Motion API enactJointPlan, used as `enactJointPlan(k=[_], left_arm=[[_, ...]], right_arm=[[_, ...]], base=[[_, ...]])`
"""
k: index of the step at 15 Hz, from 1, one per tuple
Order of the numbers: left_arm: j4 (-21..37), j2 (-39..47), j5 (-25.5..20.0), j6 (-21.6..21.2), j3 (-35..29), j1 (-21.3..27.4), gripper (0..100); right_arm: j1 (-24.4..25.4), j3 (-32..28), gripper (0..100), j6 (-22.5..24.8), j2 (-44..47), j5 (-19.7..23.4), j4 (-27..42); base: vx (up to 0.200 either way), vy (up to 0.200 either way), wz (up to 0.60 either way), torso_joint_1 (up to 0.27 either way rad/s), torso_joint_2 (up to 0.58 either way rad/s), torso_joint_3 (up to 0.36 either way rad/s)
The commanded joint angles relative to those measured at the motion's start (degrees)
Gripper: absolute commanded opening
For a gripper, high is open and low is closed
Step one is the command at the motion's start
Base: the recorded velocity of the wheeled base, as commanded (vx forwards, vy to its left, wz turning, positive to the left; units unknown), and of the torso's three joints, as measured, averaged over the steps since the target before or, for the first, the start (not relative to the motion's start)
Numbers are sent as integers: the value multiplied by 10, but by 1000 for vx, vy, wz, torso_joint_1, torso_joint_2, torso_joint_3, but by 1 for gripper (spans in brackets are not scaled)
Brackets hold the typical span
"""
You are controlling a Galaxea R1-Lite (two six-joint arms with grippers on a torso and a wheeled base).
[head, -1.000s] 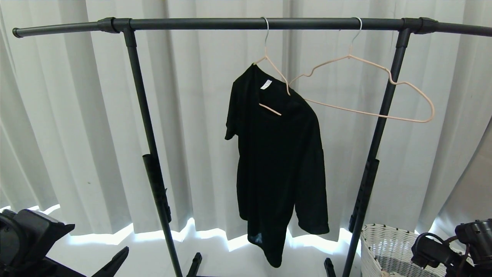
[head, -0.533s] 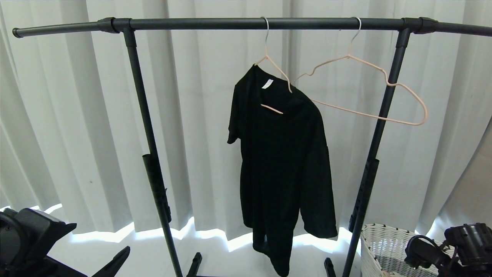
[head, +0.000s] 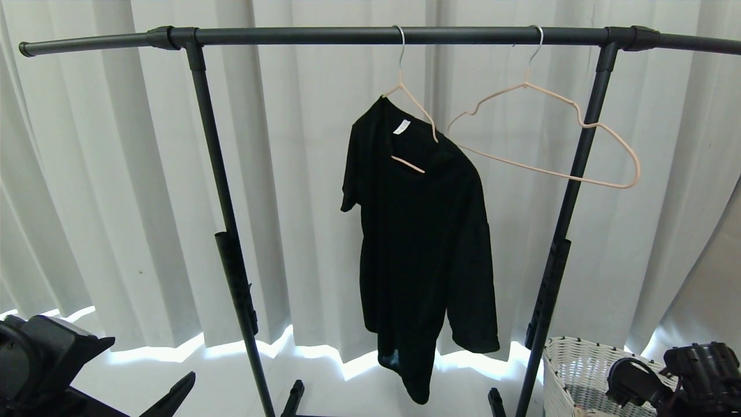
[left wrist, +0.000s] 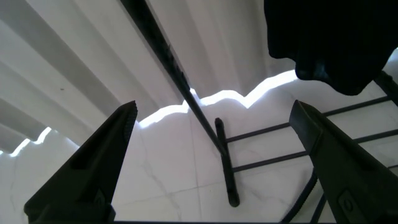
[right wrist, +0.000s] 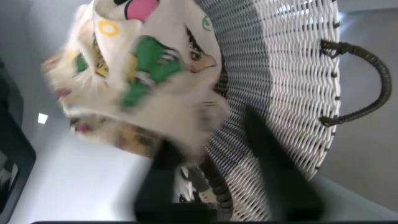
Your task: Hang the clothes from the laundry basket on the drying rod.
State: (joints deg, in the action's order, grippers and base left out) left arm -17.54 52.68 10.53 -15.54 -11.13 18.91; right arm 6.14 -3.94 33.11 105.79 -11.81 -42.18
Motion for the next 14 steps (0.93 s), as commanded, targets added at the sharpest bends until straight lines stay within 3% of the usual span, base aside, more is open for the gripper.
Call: enactJointPlan(k=[1,6,10,14], left_arm=[[0,-2,0,0,0,0,100],[0,-5,0,-3,13,0,100],[-1,-4,5,-4,9,-3,100],[-1,-22,36,-6,6,-4,100]], right_arm=[[3,9,0,0,-5,-1,-10],[20,9,0,-2,-76,2,-22],[20,-26,0,-8,-115,3,-20],[21,-57,0,-4,-139,1,-15]], base=[[0,0,0,0,0,0],[0,0,0,0,0,0],[0,0,0,0,0,0],[-50,0,0,1,-1,1]])
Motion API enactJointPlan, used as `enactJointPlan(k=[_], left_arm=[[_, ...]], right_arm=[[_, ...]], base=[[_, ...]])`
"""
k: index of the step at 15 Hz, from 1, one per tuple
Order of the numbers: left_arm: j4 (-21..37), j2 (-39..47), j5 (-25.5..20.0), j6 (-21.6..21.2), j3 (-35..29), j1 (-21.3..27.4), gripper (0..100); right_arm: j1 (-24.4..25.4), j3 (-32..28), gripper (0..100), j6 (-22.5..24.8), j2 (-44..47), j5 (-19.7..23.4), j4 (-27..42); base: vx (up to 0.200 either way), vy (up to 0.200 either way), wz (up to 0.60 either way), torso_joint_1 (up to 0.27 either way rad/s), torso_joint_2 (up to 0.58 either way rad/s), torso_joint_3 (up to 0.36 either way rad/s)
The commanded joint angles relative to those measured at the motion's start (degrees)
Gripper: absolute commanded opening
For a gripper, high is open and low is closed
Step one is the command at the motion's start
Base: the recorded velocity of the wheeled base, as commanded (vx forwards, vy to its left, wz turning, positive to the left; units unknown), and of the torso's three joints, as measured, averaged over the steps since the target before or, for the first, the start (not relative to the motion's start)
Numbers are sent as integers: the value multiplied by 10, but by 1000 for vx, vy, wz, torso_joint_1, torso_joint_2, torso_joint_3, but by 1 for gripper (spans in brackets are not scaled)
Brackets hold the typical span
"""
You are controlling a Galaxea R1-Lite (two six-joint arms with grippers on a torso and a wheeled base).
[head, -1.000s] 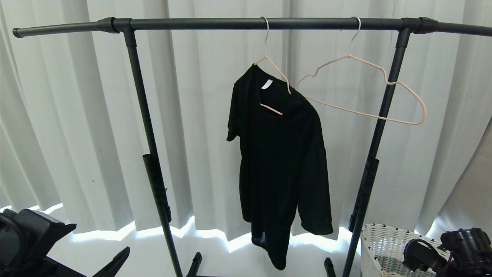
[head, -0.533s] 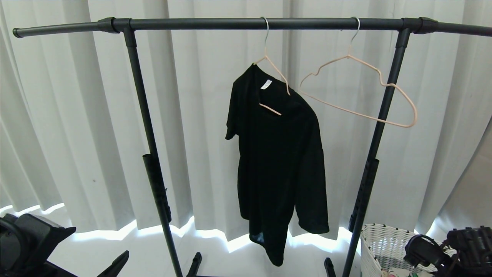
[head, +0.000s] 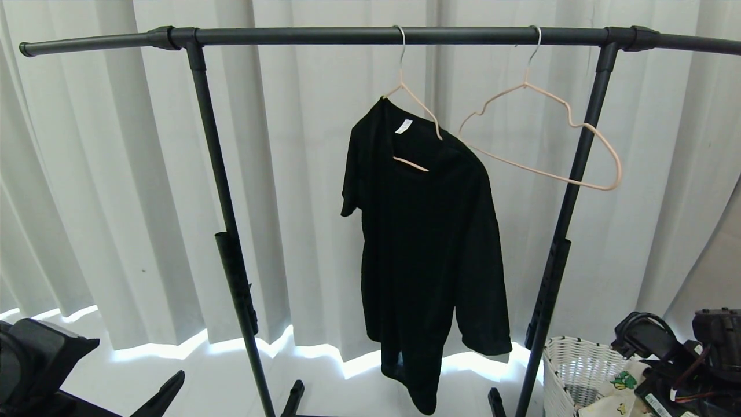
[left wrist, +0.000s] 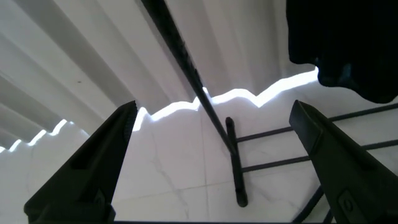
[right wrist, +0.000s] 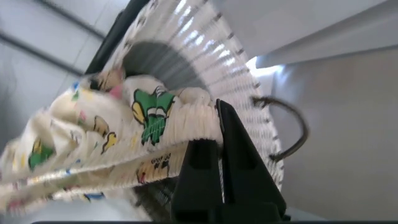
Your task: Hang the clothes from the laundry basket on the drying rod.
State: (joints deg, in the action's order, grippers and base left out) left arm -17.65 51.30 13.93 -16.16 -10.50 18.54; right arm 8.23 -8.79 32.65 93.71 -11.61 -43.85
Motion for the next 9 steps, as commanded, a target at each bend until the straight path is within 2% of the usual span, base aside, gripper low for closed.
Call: enactJointPlan(k=[1,5,9], left_arm=[[0,-12,7,-7,-1,0,100],[0,-16,14,-10,-1,0,100],[0,-16,15,-9,0,-3,100]], right_arm=[[0,-13,0,0,-29,-1,12],[6,-17,0,0,-87,1,53],[20,-75,0,0,-136,1,148]], base=[[-200,0,0,7,2,-2],[-200,0,0,5,-1,2],[-200,0,0,0,4,5]])
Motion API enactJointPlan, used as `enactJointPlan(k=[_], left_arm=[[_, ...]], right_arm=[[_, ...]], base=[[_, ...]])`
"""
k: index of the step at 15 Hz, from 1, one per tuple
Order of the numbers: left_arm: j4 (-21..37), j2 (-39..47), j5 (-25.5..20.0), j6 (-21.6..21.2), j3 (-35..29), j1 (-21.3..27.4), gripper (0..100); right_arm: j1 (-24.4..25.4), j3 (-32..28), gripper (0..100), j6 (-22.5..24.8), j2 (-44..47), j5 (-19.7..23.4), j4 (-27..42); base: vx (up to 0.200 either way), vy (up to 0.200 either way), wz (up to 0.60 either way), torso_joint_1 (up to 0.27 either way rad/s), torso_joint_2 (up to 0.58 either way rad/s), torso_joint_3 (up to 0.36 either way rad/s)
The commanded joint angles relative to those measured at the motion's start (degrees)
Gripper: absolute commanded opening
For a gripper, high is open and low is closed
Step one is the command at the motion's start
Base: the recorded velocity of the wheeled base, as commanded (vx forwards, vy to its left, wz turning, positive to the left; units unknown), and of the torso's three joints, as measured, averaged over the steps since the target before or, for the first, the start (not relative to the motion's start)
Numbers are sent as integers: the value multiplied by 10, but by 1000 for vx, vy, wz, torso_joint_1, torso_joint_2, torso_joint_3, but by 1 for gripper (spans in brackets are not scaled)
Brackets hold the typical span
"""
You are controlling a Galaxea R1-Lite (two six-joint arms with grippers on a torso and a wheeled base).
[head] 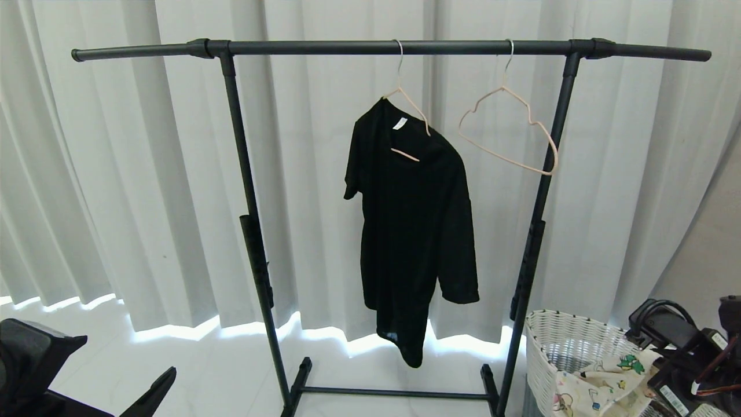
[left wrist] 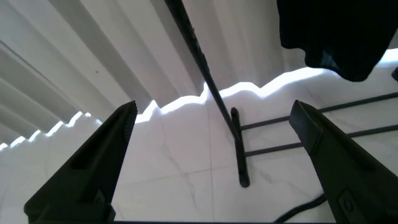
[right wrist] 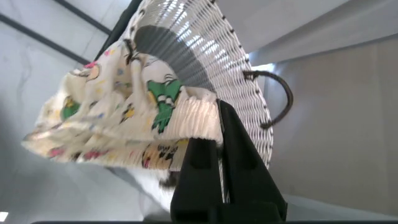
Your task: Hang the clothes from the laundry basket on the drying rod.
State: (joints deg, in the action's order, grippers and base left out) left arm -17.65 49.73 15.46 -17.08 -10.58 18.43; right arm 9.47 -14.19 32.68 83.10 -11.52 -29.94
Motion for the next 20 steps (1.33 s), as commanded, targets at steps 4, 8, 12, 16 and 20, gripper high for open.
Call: enactJointPlan(k=[4,8,12,16,20], left_arm=[[0,0,0,2,4,-7,100],[0,-1,-1,4,4,-7,100],[0,-12,-22,5,4,-2,100],[0,-26,-132,4,-1,-2,100],[0,-25,-164,6,-10,48,100]], right_arm=[[23,-82,0,-2,-60,1,87],[37,-131,0,-2,-75,1,109],[78,-157,0,-3,-73,2,112],[136,-230,0,-30,-58,2,161],[212,-276,0,-88,-31,3,175]], base=[[-200,0,0,4,6,2],[-200,0,0,0,1,6],[0,0,0,0,0,0],[0,0,0,0,0,0],[0,0,0,0,0,0]])
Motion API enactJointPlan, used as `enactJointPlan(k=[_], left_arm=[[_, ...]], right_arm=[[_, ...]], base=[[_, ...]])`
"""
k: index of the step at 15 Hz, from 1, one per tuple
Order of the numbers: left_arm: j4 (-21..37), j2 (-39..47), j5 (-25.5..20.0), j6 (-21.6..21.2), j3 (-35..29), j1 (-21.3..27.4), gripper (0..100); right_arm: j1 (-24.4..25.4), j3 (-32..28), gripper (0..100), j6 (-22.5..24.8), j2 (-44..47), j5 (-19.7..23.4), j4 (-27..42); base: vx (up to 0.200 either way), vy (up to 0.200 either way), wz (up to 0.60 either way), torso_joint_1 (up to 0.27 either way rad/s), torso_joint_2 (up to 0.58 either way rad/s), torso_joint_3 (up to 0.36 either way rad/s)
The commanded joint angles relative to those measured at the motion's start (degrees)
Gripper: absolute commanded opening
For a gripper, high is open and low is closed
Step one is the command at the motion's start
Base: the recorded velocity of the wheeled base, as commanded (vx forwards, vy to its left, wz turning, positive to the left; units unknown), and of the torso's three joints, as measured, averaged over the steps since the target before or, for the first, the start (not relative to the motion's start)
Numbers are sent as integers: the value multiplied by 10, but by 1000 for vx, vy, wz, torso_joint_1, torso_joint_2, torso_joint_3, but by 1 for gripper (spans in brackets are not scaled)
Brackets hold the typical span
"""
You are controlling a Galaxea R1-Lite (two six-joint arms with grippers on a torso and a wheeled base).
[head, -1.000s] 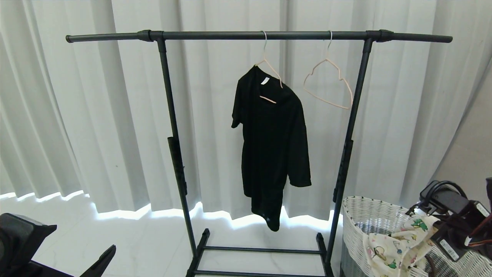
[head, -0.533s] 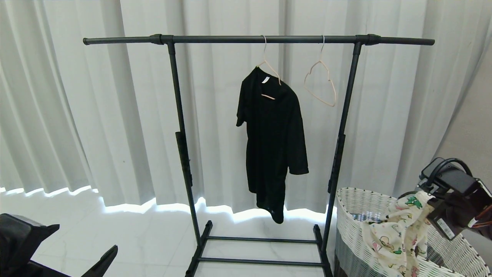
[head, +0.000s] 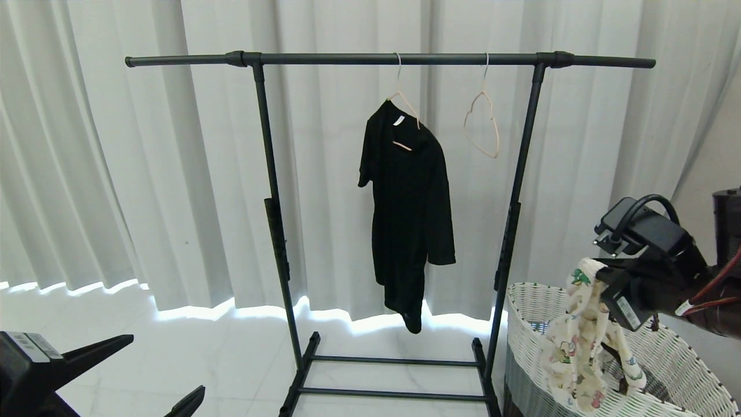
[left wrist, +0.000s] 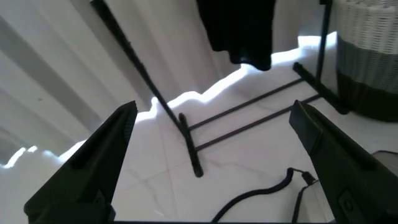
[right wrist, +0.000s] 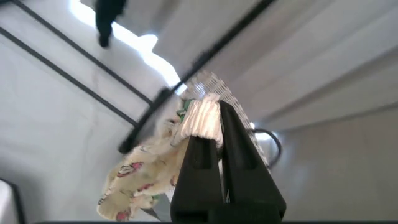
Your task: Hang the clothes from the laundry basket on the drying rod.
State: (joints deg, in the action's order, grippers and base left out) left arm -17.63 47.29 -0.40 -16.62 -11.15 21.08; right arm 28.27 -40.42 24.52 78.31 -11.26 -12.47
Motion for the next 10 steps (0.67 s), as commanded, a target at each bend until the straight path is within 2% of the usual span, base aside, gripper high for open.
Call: enactJointPlan(k=[1,3,4,6,10], left_arm=[[0,4,-15,22,-24,43,100],[0,38,-20,120,-80,91,100],[0,52,-20,145,-104,102,100],[0,91,-20,154,-129,109,100],[-1,156,-20,157,-183,156,100]], right_arm=[[45,-26,0,-19,25,0,0],[89,-61,0,-55,48,0,0],[106,-75,0,-69,58,0,0],[129,-103,0,-88,76,2,0],[144,-175,0,-94,106,47,-1]], base=[[0,0,0,0,0,0],[0,0,0,0,0,0],[0,0,0,0,0,0],[0,0,0,0,0,0],[0,0,0,0,0,0]])
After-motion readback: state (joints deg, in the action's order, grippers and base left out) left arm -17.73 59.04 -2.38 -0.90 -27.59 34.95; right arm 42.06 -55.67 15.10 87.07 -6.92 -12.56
